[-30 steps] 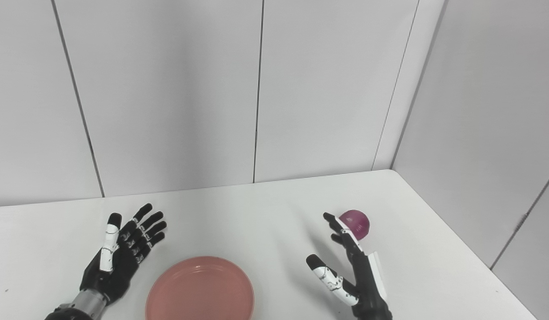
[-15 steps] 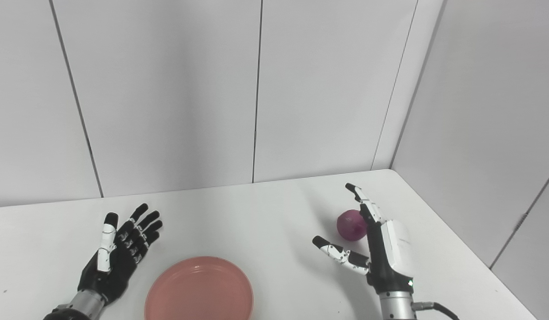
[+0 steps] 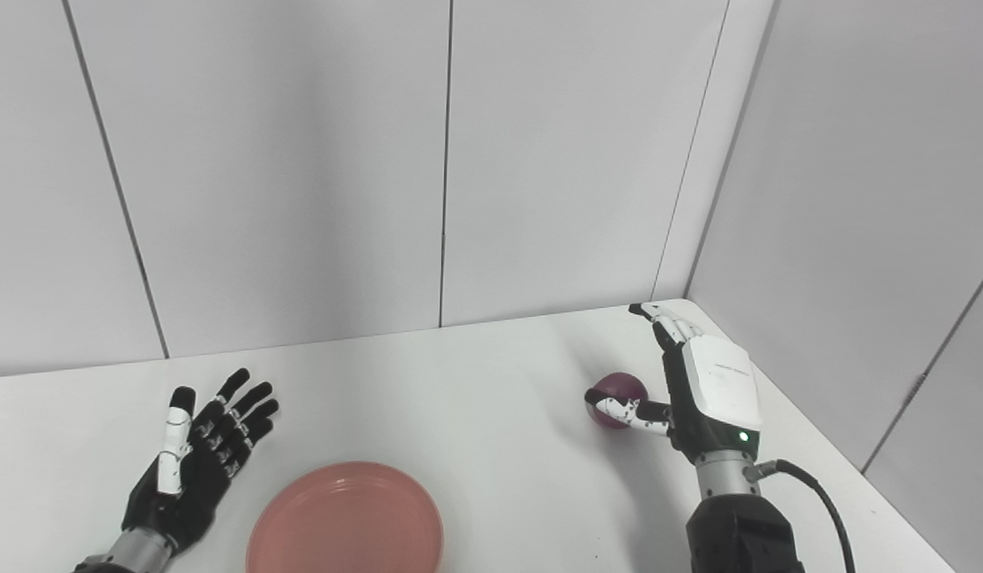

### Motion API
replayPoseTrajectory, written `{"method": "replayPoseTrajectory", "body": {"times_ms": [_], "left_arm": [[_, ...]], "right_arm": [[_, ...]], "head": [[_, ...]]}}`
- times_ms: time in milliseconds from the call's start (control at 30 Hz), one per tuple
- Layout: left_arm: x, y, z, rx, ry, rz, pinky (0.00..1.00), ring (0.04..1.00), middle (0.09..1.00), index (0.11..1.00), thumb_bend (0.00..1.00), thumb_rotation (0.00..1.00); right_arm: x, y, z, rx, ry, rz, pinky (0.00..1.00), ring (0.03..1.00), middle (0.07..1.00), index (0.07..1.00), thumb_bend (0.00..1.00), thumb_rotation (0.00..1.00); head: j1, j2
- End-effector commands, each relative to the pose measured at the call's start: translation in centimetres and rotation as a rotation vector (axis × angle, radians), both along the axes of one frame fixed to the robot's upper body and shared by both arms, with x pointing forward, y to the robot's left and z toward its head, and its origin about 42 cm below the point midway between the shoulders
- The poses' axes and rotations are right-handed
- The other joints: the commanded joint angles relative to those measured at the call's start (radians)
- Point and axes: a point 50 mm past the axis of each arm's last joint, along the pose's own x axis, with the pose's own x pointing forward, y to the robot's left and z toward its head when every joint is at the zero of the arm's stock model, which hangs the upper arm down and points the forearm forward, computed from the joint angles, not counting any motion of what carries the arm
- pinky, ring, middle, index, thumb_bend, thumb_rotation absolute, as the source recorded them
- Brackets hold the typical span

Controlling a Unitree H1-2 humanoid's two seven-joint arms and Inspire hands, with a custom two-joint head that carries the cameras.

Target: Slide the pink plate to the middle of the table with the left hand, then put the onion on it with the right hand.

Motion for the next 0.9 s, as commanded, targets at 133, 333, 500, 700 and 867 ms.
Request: {"method": "replayPoseTrajectory", "body": {"times_ms": [133,333,500,700,867], "left_arm": [[-4.7,2.5,-6.7,0.059,0.285,0.035,0.99,0.928,0.925,0.954,0.69,0.98],[-4.7,2.5,-6.5,0.057,0.286,0.033,0.98,0.919,0.916,0.946,0.68,0.98],[-4.7,2.6,-6.4,0.060,0.282,0.030,0.97,0.920,0.917,0.947,0.68,0.97],[-4.8,2.6,-6.6,0.056,0.285,0.036,0.94,0.917,0.916,0.946,0.68,0.96],[-4.8,2.6,-6.7,0.061,0.285,0.038,0.94,0.914,0.910,0.941,0.68,0.96]], "right_arm": [[2.4,-1.7,1.7,-0.071,0.066,-0.013,0.64,0.814,0.851,0.832,0.99,0.39],[3.8,-2.1,1.9,-0.090,0.212,-0.014,0.61,0.805,0.844,0.819,1.00,0.39],[4.8,-1.9,1.9,-0.091,0.314,-0.034,0.56,0.789,0.833,0.812,1.00,0.37],[5.9,-2.1,1.3,-0.103,0.372,-0.041,0.54,0.752,0.830,0.809,1.00,0.36],[6.5,-2.6,1.0,-0.092,0.391,-0.048,0.53,0.742,0.831,0.807,1.00,0.36]], "head": [[0.001,0.006],[0.005,0.013],[0.008,0.015],[0.011,0.014],[0.015,0.015]]}}
